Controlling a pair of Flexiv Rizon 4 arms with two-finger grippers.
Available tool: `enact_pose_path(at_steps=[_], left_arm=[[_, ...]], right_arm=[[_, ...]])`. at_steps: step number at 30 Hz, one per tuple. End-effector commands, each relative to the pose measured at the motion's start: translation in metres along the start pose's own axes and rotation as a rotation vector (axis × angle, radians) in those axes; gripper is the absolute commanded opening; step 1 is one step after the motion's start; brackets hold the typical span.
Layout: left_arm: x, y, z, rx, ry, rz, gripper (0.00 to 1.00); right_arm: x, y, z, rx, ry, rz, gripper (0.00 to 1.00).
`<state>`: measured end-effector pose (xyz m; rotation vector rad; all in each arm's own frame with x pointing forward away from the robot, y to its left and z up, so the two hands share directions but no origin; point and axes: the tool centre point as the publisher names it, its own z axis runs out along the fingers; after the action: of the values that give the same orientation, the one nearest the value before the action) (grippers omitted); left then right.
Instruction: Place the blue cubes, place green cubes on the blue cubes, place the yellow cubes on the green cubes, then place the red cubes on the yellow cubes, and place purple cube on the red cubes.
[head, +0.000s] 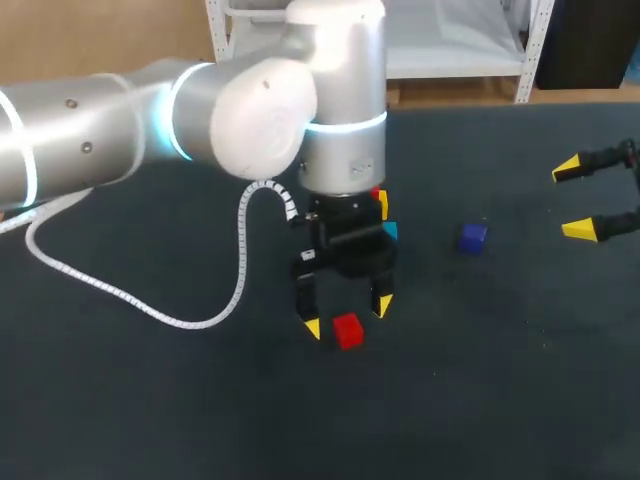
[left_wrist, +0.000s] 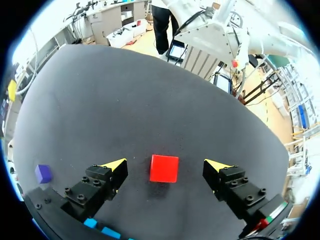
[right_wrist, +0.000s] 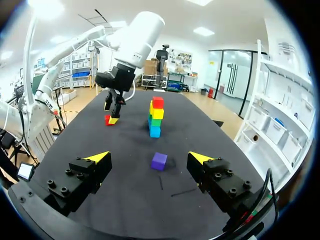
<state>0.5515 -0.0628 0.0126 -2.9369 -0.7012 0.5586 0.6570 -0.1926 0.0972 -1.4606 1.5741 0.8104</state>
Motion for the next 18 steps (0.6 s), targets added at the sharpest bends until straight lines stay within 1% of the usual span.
enact_pose_path(at_steps=[1,5,7,8,10,15,18], left_arm=[[0.0028,0.0049,0.0000,0.122,-0.002,-0.012,1.00],[0.0038,0.0049,0.0021,0.088,-0.021,-0.038,0.99],[0.0034,0.0041,0.0031,0.074,-0.026,-0.048,0.89],[0.0031,0.0037,0.0037,0.069,-0.026,-0.053,0.88],[0.0025,0.0027,0.0046,0.050,-0.031,-0.070,0.91],[0.0016,0.0012,0.0067,0.025,-0.033,-0.087,0.93],[0.0011,0.0002,0.0074,-0.006,-0.034,-0.107,0.93]], right_arm=[[0.0004,-0.0003,0.0006,0.000,-0.001,-0.001,1.00],[0.0004,-0.0003,0.0006,0.000,-0.001,-0.001,1.00],[0.0004,-0.0003,0.0006,0.000,-0.001,-0.001,1.00],[0.0004,-0.0003,0.0006,0.000,-0.001,-0.001,1.00],[0.0004,-0.0003,0.0006,0.000,-0.001,-0.001,1.00],[0.0004,-0.0003,0.0006,0.000,-0.001,-0.001,1.00],[0.0004,-0.0003,0.0006,0.000,-0.001,-0.001,1.00]])
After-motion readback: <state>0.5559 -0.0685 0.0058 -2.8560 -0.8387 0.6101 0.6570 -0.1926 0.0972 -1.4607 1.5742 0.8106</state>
